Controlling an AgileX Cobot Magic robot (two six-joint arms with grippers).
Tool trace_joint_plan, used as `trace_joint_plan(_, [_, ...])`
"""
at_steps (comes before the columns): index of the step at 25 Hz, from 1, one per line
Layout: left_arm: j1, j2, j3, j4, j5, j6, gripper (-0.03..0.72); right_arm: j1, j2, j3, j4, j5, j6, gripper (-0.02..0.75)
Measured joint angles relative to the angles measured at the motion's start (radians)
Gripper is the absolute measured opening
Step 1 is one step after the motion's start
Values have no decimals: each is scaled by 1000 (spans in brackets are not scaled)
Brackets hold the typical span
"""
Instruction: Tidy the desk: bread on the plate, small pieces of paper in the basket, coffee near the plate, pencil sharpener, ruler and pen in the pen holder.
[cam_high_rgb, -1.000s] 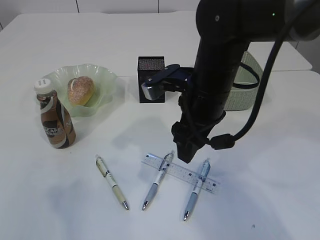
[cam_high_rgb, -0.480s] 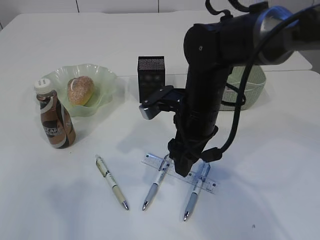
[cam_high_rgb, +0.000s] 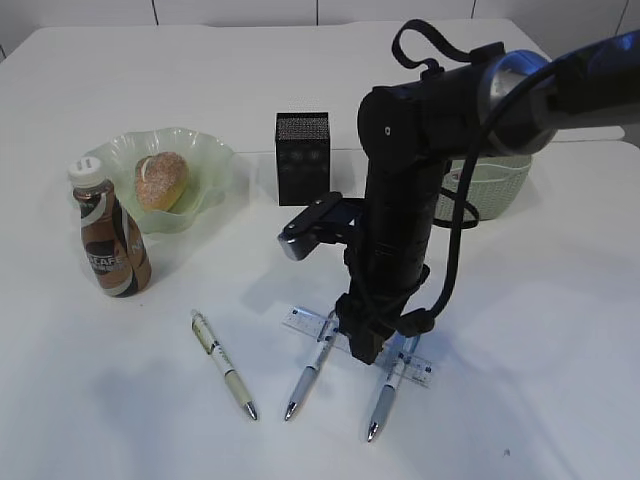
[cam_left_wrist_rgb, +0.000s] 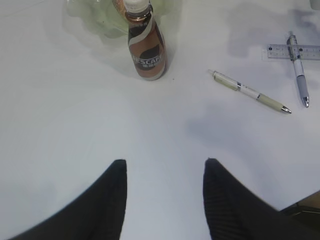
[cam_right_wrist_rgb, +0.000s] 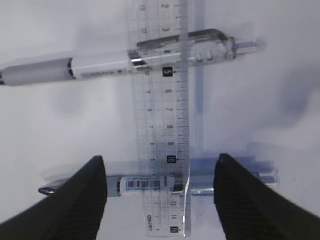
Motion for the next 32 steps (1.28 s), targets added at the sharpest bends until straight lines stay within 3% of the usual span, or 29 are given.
trace_joint_plan(32, [0, 0, 0, 11, 0, 0, 348, 11, 49, 0, -8, -56, -38, 528])
